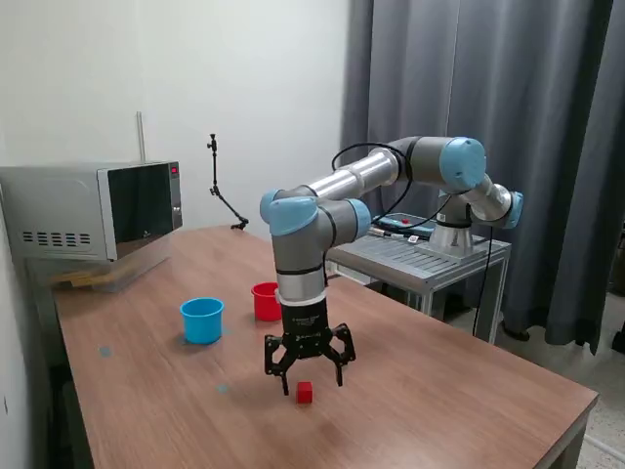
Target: Place red objects in the red bin, and blue objects in the blue bin.
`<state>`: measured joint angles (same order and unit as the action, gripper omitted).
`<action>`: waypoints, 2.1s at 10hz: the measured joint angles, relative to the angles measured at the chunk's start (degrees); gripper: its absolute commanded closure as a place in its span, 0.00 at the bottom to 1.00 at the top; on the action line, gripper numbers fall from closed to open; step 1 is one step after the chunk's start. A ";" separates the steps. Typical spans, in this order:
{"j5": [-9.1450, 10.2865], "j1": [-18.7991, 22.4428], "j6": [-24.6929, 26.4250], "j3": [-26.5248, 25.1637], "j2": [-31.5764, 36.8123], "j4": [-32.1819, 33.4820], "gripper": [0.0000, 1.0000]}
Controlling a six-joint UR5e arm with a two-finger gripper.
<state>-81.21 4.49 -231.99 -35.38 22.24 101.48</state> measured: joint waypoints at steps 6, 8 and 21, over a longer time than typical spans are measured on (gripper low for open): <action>-2.75 -1.52 0.31 -0.86 0.12 0.40 0.00; -2.63 -2.08 0.31 -1.76 0.15 0.41 0.00; -2.25 -1.96 0.32 -3.53 -0.05 1.26 0.00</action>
<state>-83.46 2.53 -231.67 -38.92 22.19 102.74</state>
